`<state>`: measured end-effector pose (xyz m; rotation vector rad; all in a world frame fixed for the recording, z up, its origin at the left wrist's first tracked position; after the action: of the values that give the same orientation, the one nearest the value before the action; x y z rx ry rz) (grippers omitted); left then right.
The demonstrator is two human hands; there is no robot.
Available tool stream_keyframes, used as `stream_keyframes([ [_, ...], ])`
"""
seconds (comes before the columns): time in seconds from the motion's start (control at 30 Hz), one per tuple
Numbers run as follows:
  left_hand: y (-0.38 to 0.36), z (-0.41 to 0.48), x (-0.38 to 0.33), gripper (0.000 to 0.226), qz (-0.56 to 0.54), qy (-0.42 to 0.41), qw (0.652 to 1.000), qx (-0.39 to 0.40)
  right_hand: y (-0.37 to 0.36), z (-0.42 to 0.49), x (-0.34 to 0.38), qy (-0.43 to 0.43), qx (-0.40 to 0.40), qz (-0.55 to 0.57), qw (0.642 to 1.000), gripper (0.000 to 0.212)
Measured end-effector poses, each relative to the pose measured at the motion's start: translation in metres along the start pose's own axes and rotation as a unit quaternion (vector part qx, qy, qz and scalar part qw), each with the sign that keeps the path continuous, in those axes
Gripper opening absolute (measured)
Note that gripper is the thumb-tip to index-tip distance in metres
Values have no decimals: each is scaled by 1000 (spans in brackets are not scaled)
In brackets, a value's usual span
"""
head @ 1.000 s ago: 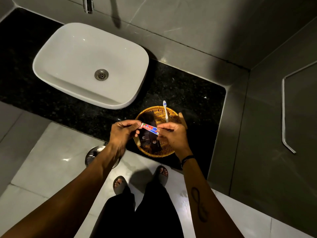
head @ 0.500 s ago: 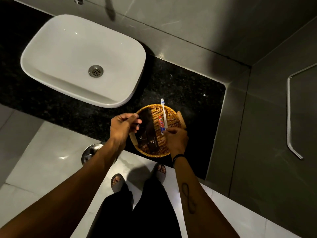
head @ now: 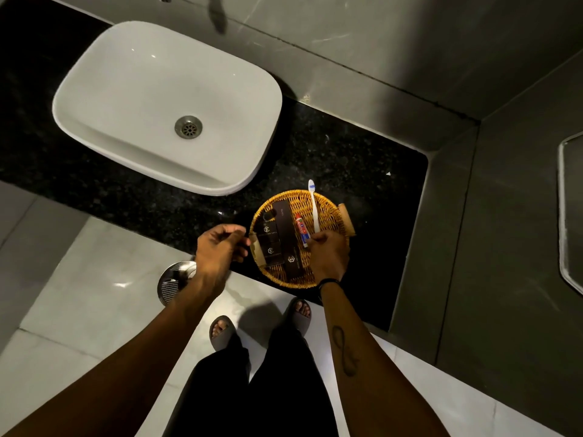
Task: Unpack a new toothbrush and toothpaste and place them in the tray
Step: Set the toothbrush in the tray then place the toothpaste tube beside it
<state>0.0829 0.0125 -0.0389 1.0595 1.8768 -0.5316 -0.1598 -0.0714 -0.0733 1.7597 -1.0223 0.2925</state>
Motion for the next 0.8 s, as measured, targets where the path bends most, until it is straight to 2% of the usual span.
stream_keyframes([
  [0.2, -4, -6, 2, 11, 8, 5, 1000, -1, 2, -1, 7, 42, 3, -81, 996, 14],
  [0.3, -4, -7, 3, 10, -2, 15, 1000, -8, 2, -1, 9, 50, 10, -119, 992, 10],
  [0.8, 3, -16, 10, 11, -10, 19, 1000, -20, 14, -17, 19, 103, -14, -274, 956, 19],
])
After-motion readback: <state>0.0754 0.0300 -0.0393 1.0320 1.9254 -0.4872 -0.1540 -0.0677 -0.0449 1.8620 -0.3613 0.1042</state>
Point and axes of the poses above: each hand's wrist, its own z-axis towards the middle knuckle, its own y-axis out of the back of the hand, x = y × z, the point moved 6 cm from there along z, towards the middle knuckle, and after that the axes turned 4 degrees about -y, right-handed, at the moved point
